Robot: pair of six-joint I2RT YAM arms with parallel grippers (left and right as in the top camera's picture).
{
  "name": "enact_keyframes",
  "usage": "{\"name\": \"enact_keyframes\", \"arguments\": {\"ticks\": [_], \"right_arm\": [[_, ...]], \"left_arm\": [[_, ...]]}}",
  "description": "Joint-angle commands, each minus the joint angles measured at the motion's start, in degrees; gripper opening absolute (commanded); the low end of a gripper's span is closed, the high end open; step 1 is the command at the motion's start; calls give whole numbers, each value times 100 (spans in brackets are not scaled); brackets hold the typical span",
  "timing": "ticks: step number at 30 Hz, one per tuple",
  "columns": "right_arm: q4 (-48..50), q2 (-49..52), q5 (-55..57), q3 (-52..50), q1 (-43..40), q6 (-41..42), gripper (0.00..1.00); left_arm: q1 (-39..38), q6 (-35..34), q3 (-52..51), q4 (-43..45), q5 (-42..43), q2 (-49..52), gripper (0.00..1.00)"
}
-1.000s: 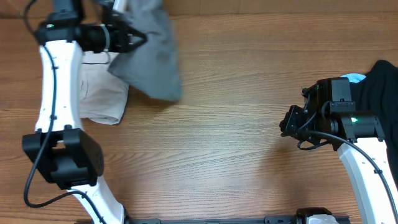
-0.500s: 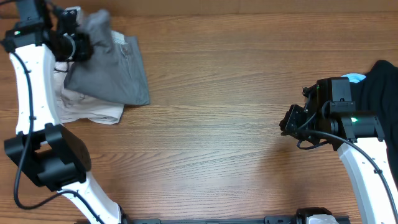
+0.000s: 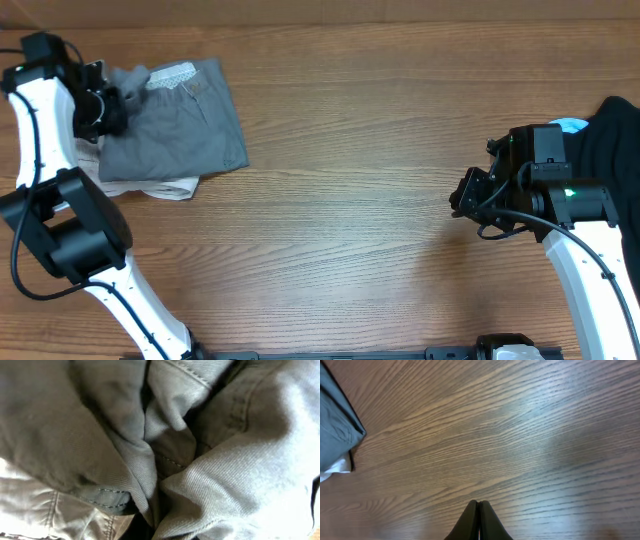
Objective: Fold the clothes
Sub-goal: 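Lower the shorts onto the white garment and release with the left gripper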
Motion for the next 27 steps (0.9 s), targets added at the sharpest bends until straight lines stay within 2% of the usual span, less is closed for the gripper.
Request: {"name": "enact_keyframes", "arguments": {"ticks": [1, 3, 9, 12, 13, 16, 19, 23, 26, 27], "right_arm": [[59, -48, 57, 125, -15, 26, 5], [103, -48, 59, 125, -15, 26, 5], [142, -48, 57, 125, -15, 26, 5], [170, -48, 59, 125, -15, 26, 5], [192, -48, 57, 125, -15, 26, 5], [232, -48, 57, 125, -15, 28, 5], [234, -48, 57, 125, -15, 28, 5], [247, -48, 57, 125, -15, 28, 5], [227, -48, 55, 125, -15, 28, 5], [219, -48, 55, 125, -15, 28, 5]], "left_arm": [[240, 92, 133, -11, 721, -105, 4], [284, 282, 133, 79, 1200, -164, 4], [304, 560, 133, 579, 1346, -446, 4], [302, 1222, 133, 763, 2258, -603, 4], [302, 1274, 133, 833, 2334, -658, 4], [302, 1237, 133, 894, 1912, -719, 4], [302, 1211, 127, 815, 721, -673, 4], [315, 758, 116, 898, -149, -640, 18], [317, 271, 116, 938, -745, -623, 36], [321, 101, 116, 938, -942, -623, 46]]}}
